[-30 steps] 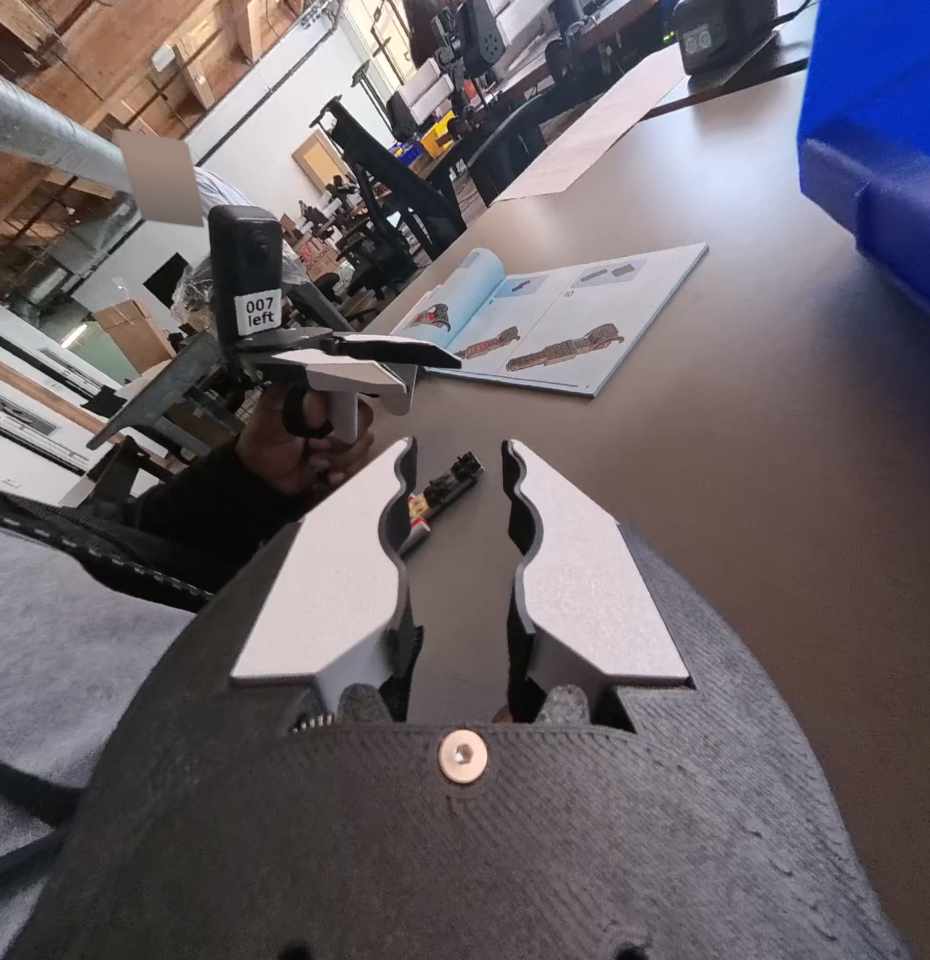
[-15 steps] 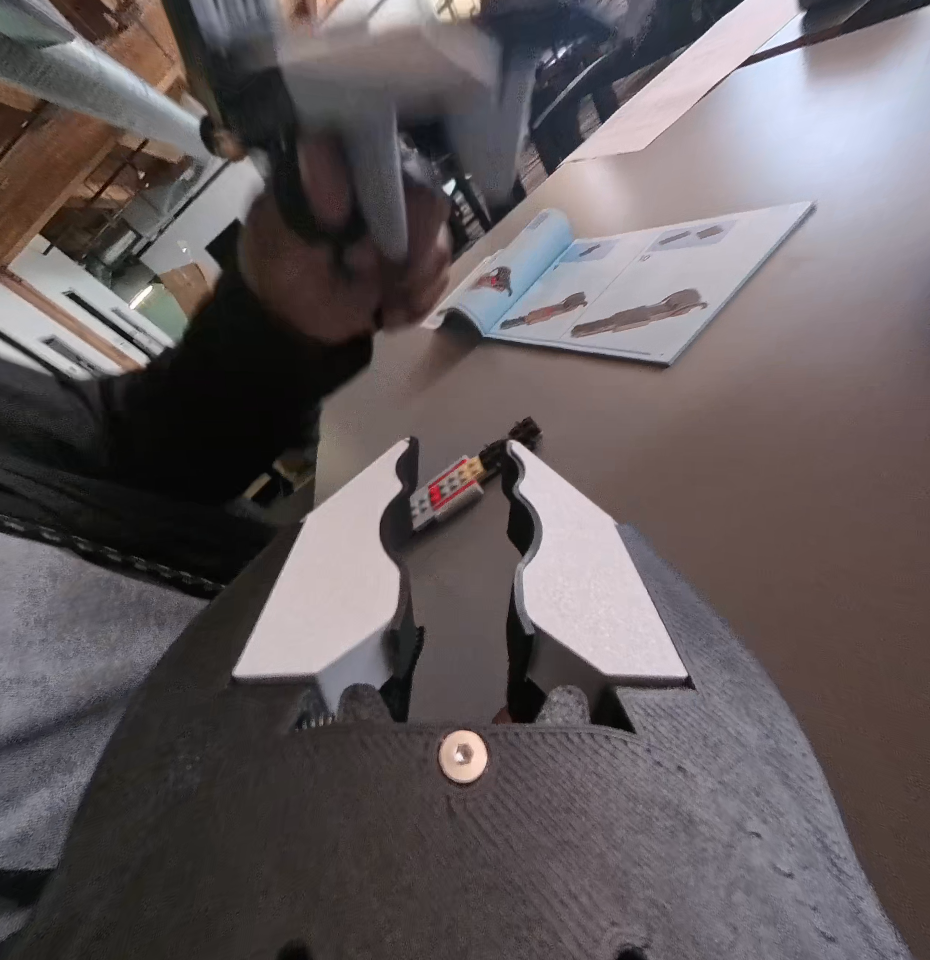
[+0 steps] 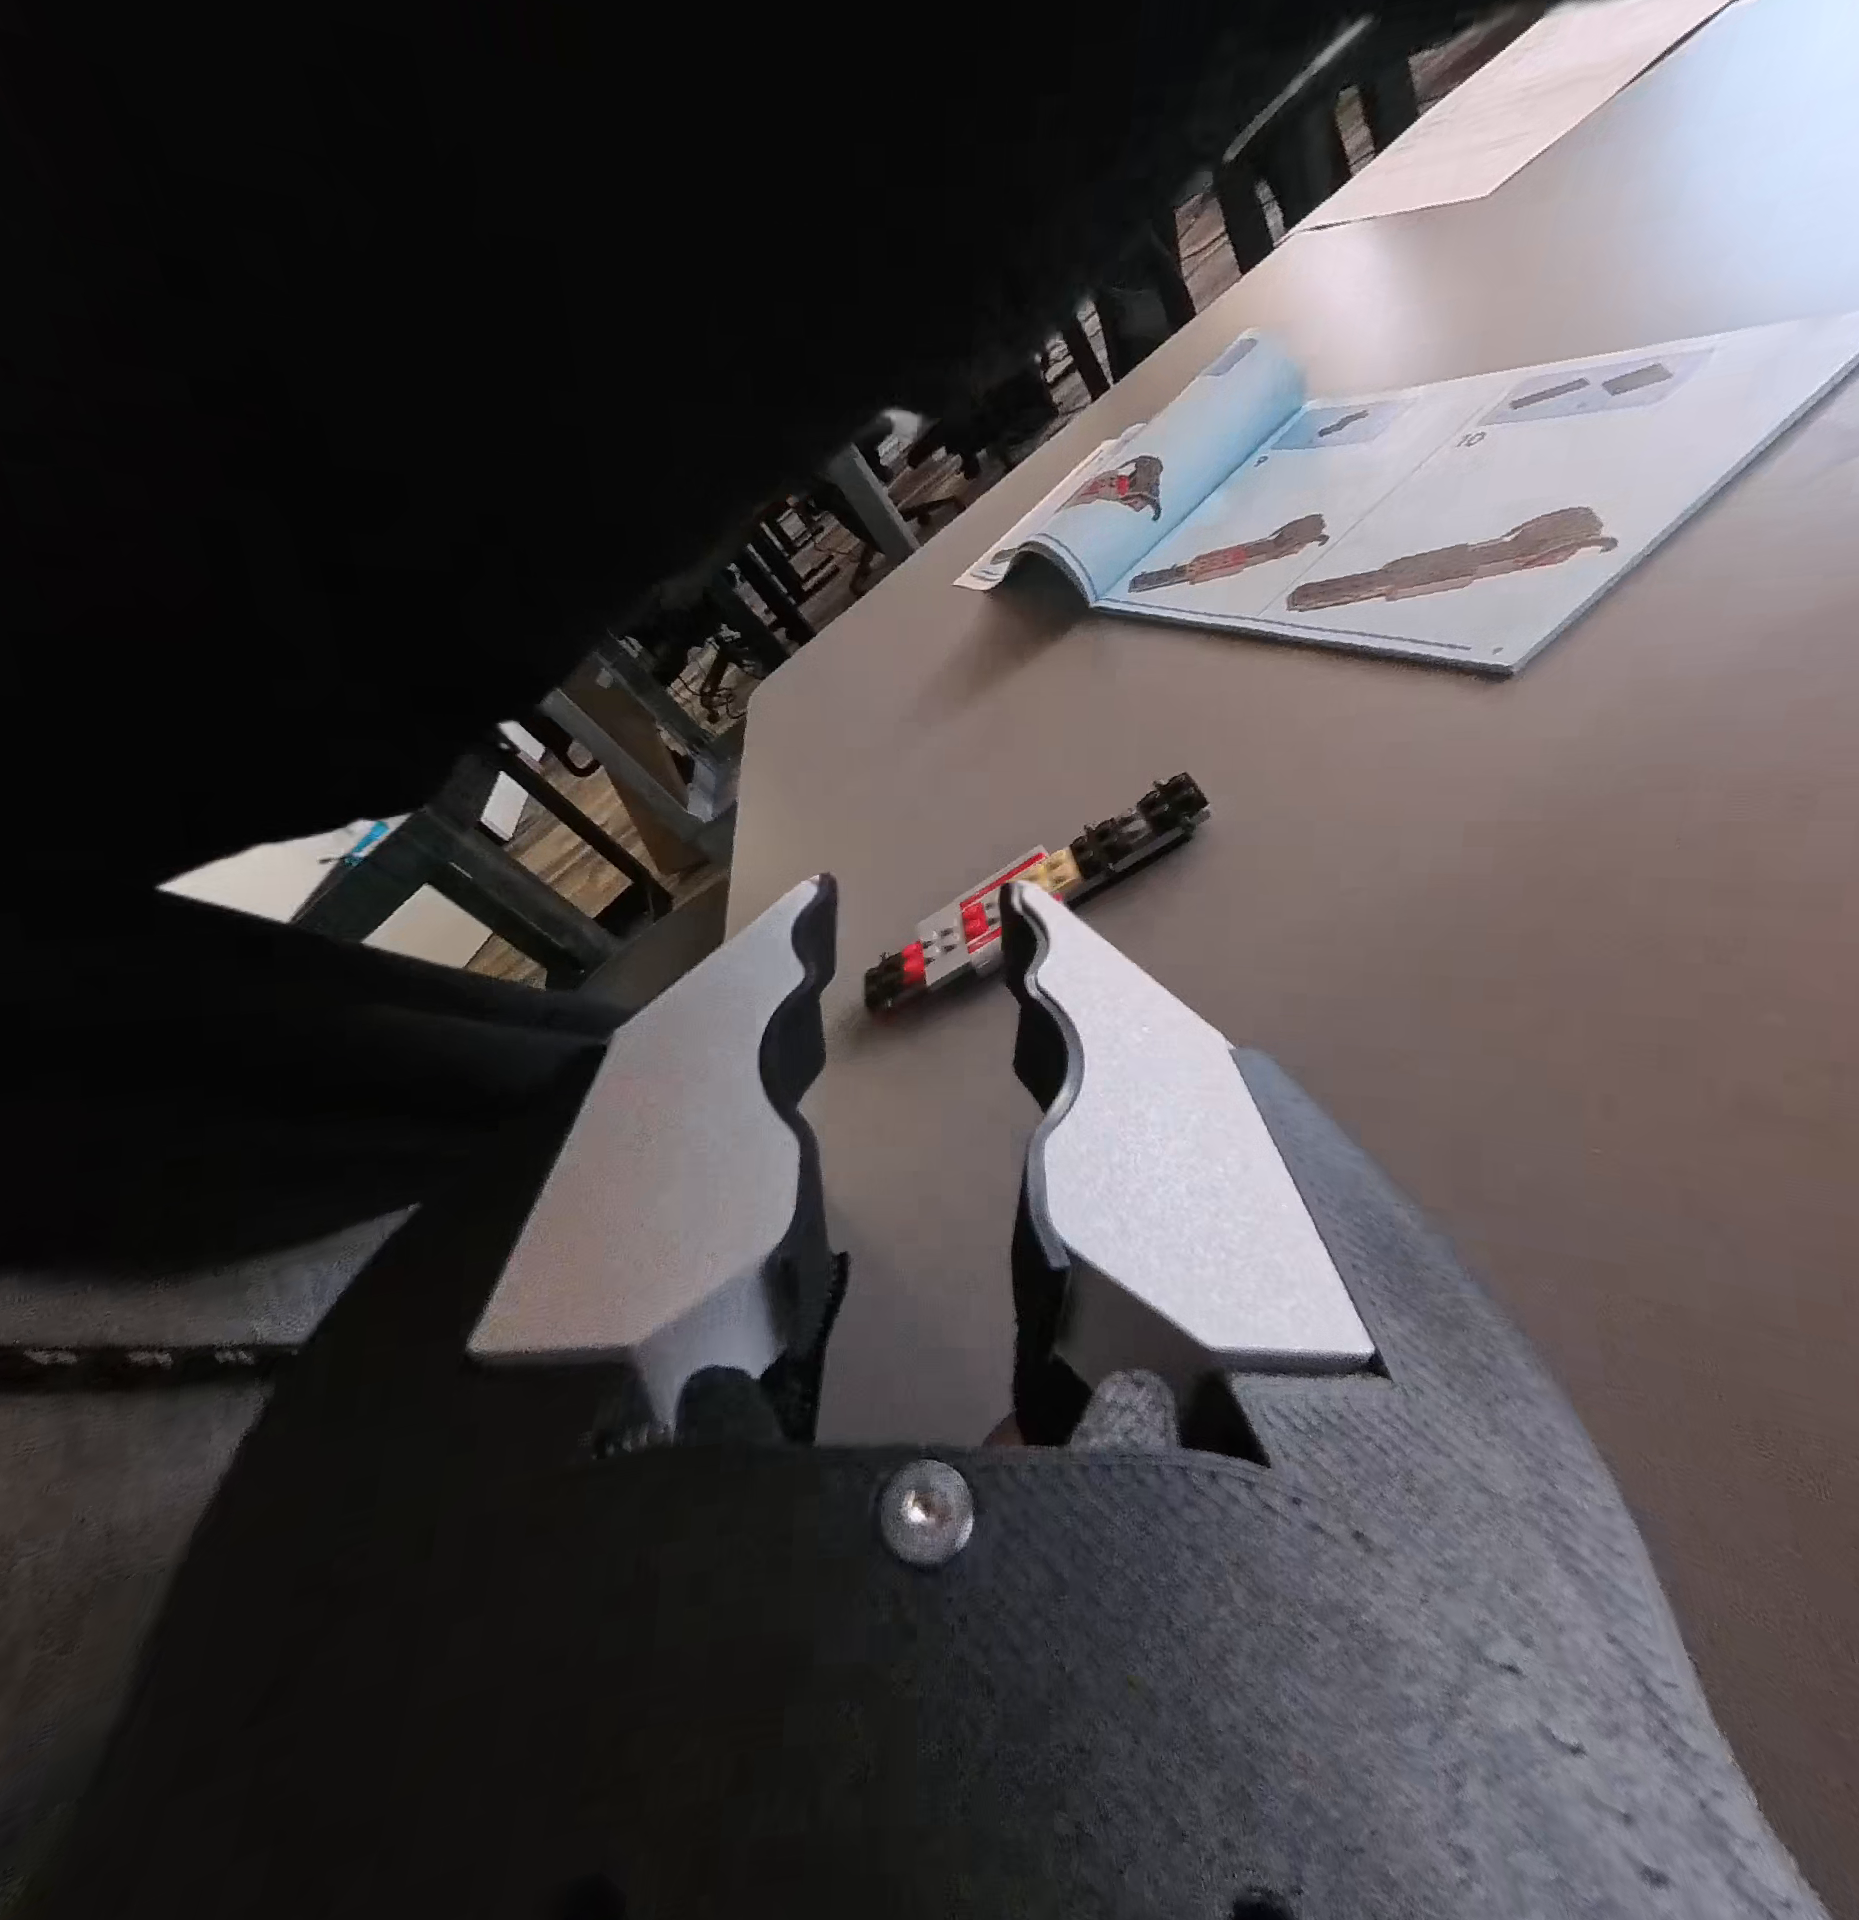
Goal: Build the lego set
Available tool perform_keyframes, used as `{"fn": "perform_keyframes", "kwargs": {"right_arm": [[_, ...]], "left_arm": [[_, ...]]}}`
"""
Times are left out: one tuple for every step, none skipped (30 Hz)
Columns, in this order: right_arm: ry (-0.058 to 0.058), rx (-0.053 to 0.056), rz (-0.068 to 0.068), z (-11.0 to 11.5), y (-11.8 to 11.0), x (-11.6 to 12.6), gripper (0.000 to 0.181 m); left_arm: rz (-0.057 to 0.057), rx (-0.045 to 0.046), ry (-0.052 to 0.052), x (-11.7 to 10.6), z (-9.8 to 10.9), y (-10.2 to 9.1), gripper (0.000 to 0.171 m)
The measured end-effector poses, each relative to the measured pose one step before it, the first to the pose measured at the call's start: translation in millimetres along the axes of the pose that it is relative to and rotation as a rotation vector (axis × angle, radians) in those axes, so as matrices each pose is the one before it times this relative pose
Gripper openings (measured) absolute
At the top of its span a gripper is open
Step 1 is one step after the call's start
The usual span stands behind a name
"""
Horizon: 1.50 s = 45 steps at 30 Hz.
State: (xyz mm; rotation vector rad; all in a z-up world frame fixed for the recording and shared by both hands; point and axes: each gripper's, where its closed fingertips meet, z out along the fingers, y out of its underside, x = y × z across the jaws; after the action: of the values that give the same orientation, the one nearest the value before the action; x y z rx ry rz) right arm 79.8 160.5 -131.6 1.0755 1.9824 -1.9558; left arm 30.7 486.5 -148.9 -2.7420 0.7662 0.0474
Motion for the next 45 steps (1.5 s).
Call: {"fn": "perform_keyframes", "kwargs": {"right_arm": [[-0.0084,0.0011,-0.0001,-1.05,0.21,-1.42,0.033],[-0.0098,0.0014,0.0017,-1.10,0.05,-1.39,0.033],[-0.0107,0.0018,0.0036,-1.13,-0.13,-1.32,0.034],[-0.0111,0.0025,0.0052,-1.24,-0.28,-1.06,0.034],[-0.0106,0.0035,0.0060,-1.25,-0.49,-0.96,0.034],[-0.0103,0.0042,0.0065,-1.35,-0.61,-0.76,0.034],[-0.0104,0.0051,0.0070,-1.27,-0.81,-0.75,0.034],[-0.0095,0.0059,0.0071,-1.28,-1.01,-0.55,0.034],[-0.0086,0.0068,0.0069,-1.07,-1.07,-0.56,0.034],[-0.0056,0.0064,0.0065,-0.85,-1.12,-0.03,0.034],[-0.0031,0.0043,0.0054,-0.47,-0.76,0.08,0.034],[-0.0022,0.0021,0.0039,-0.24,-0.39,0.19,0.034],[-0.0001,0.0002,0.0025,0.06,-0.14,0.26,0.034],[0.0018,-0.0015,0.0015,0.18,0.14,0.38,0.034],[0.0010,-0.0022,0.0008,0.23,0.33,0.35,0.034],[0.0000,-0.0009,0.0003,0.16,0.09,0.00,0.034],[0.0010,0.0006,0.0002,-0.05,-0.10,0.15,0.034],[0.0013,0.0008,0.0002,-0.06,0.01,0.18,0.034],[0.0007,0.0006,0.0003,-0.11,-0.18,0.21,0.034],[0.0007,0.0001,0.0008,0.04,0.01,0.18,0.034],[0.0010,-0.0004,0.0004,0.06,0.08,0.08,0.034],[0.0001,-0.0007,-0.0006,0.05,0.11,0.03,0.034],[-0.0008,0.0002,-0.0006,-0.11,0.01,-0.12,0.034],[-0.0016,0.0011,0.0003,-0.11,-0.19,-0.20,0.034],[-0.0027,0.0012,0.0013,-0.16,-0.21,-0.25,0.034],[-0.0034,0.0013,0.0019,-0.25,-0.16,-0.30,0.034],[-0.0042,0.0016,0.0019,-0.30,-0.35,-0.38,0.034],[-0.0042,0.0015,0.0018,-0.24,-0.19,-0.41,0.034],[-0.0030,0.0008,0.0014,-0.16,-0.21,-0.24,0.034],[-0.0011,-0.0003,0.0009,0.02,0.05,-0.09,0.034],[-0.0001,-0.0014,0.0002,0.25,0.13,0.03,0.034],[0.0014,-0.0025,-0.0005,0.33,0.38,0.17,0.034],[0.0027,-0.0031,-0.0011,0.47,0.42,0.28,0.034],[0.0040,-0.0034,-0.0011,0.46,0.53,0.53,0.034],[0.0042,-0.0037,-0.0006,0.55,0.45,0.50,0.034],[0.0038,-0.0039,0.0002,0.58,0.57,0.58,0.034],[0.0037,-0.0034,0.0004,0.43,0.38,0.54,0.034],[0.0032,-0.0021,0.0001,0.27,0.37,0.47,0.034],[0.0024,-0.0010,0.0001,0.15,0.11,0.34,0.034],[0.0018,-0.0006,0.0002,0.18,0.05,0.25,0.034],[0.0019,-0.0013,0.0006,0.16,0.17,0.38,0.034],[0.0018,-0.0025,0.0001,0.23,0.35,0.20,0.034],[0.0015,-0.0034,-0.0016,0.41,0.51,0.06,0.034],[0.0020,-0.0039,-0.0039,0.37,0.61,-0.08,0.034],[0.0030,-0.0044,-0.0051,0.54,0.77,-0.16,0.034]], "left_arm": [[0.0268,-0.01338,0.0098,0.21,9.37,-6.11,0.048],[0.0205,-0.01462,0.0107,0.68,8.01,-4.90,0.045],[0.0171,-0.01220,0.0119,1.38,6.60,-4.19,0.043],[0.0150,-0.00873,0.0138,2.00,5.34,-3.61,0.040],[0.0110,-0.01025,0.0115,1.87,4.72,-2.24,0.039],[0.0066,-0.01813,0.0046,0.36,4.04,-0.04,0.037],[0.0055,-0.02152,-0.0026,-1.01,3.34,1.57,0.037],[0.0037,-0.01648,-0.0048,-1.63,2.62,1.77,0.037],[0.0007,-0.00837,0.0027,-0.54,2.02,1.12,0.036],[-0.0005,-0.00246,0.0129,1.11,1.99,0.45,0.035],[-0.0014,-0.00353,0.0126,1.10,2.28,0.79,0.033],[0.0002,-0.00740,0.0073,0.61,2.68,1.39,0.028],[0.0013,-0.00960,0.0027,0.16,2.81,1.75,0.023],[0.0026,-0.00554,-0.0030,-0.31,2.25,1.32,0.020],[0.0004,0.00895,-0.0081,-0.79,0.03,-0.62,0.020],[-0.0043,0.01243,-0.0098,-0.79,-2.21,-0.69,0.020],[-0.0065,0.02001,-0.0094,-0.71,-4.53,-1.08,0.020],[-0.0100,0.03136,-0.0128,-0.97,-7.20,-1.91,0.020],[-0.0194,0.03995,-0.0159,-1.26,-9.91,-2.07,0.020],[-0.0290,0.04262,-0.0134,-0.52,-12.55,-1.13,0.020],[-0.0341,0.04524,-0.0119,0.58,-15.55,-0.08,0.020],[-0.0401,0.04448,-0.0159,0.86,-18.23,2.18,0.020],[-0.0428,0.04253,-0.0171,1.43,-20.56,5.07,0.019],[-0.0470,0.03718,-0.0184,1.53,-21.69,8.82,0.019],[-0.0538,0.03012,-0.0206,0.84,-21.81,13.25,0.019],[-0.0603,0.02112,-0.0180,0.27,-20.69,17.86,0.019],[-0.0676,0.01036,-0.0112,0.02,-18.29,22.48,0.019],[-0.0748,0.00252,-0.0072,-1.15,-14.65,26.10,0.019],[-0.0812,-0.00515,-0.0068,-2.80,-10.04,28.72,0.019],[-0.0838,-0.01345,-0.0038,-3.81,-4.77,30.05,0.019],[-0.0769,-0.02100,-0.0004,-4.20,0.80,30.00,0.019],[-0.0667,-0.03178,-0.0025,-5.05,5.37,28.78,0.019],[-0.0522,-0.03600,-0.0085,-5.60,8.58,25.56,0.019],[-0.0341,-0.02973,-0.0113,-4.99,9.74,20.21,0.019],[-0.0224,-0.02431,-0.0067,-2.97,9.72,15.20,0.020],[-0.0137,-0.02050,-0.0036,-1.40,8.70,11.28,0.020],[-0.0057,-0.01462,-0.0023,-0.42,7.50,7.73,0.020],[-0.0013,-0.01007,-0.0013,0.38,5.91,5.07,0.020],[0.0041,0.02225,0.0010,1.08,1.66,-1.64,0.021],[-0.0026,0.00583,0.0191,3.17,-0.45,-1.38,0.028],[-0.0010,-0.01937,0.0048,0.56,-0.93,0.05,0.034],[0.0175,-0.00993,-0.0170,-1.56,-3.39,-3.48,0.041],[0.0275,0.01228,-0.0188,-1.04,-7.30,-9.66,0.046],[0.0288,0.03070,-0.0093,0.83,-10.52,-16.02,0.046],[0.0330,0.04174,-0.0025,2.49,-12.01,-21.52,0.046]]}}
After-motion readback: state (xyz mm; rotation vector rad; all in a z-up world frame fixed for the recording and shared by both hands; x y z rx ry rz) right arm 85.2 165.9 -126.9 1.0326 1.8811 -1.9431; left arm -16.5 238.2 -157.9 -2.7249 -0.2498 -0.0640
